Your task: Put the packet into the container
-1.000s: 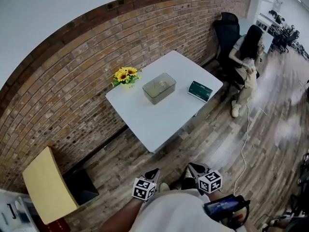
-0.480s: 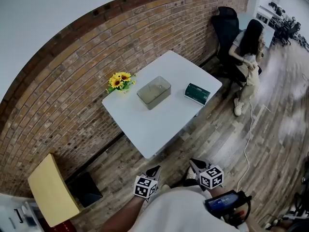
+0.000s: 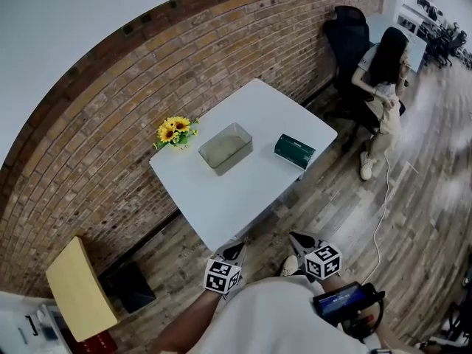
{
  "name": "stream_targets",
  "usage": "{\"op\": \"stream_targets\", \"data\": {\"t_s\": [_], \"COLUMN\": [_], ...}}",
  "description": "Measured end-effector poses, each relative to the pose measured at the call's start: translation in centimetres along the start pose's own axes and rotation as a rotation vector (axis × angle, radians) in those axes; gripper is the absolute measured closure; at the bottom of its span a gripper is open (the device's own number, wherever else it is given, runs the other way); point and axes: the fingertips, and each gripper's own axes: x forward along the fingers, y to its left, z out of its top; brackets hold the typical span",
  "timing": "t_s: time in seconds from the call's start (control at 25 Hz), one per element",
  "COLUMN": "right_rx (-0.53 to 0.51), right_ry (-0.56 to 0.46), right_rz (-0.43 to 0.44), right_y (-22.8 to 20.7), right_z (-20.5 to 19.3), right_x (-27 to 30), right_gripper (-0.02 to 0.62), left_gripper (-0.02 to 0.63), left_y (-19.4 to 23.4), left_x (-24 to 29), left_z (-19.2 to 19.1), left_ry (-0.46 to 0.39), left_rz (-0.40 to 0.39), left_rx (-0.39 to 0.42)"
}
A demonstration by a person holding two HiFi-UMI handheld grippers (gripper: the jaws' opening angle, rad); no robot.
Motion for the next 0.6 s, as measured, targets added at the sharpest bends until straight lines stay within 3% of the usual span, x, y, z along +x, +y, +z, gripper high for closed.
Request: {"op": "stream_targets", "data": {"t_s": [0.6], "right_rx": [0.035], "right_ry": [-0.022], "right_rz": [0.028], "right_y": [-7.5], "right_z": [2.4], "right_x": [-1.7], "right_gripper": [0.589], "left_gripper": [0.597], "left_y": [-2.6], "left_x": [5.8], "left_z": [5.8], "left_ry": [0.026], "left_rz": [0.036], "left_rx": [0.062]}}
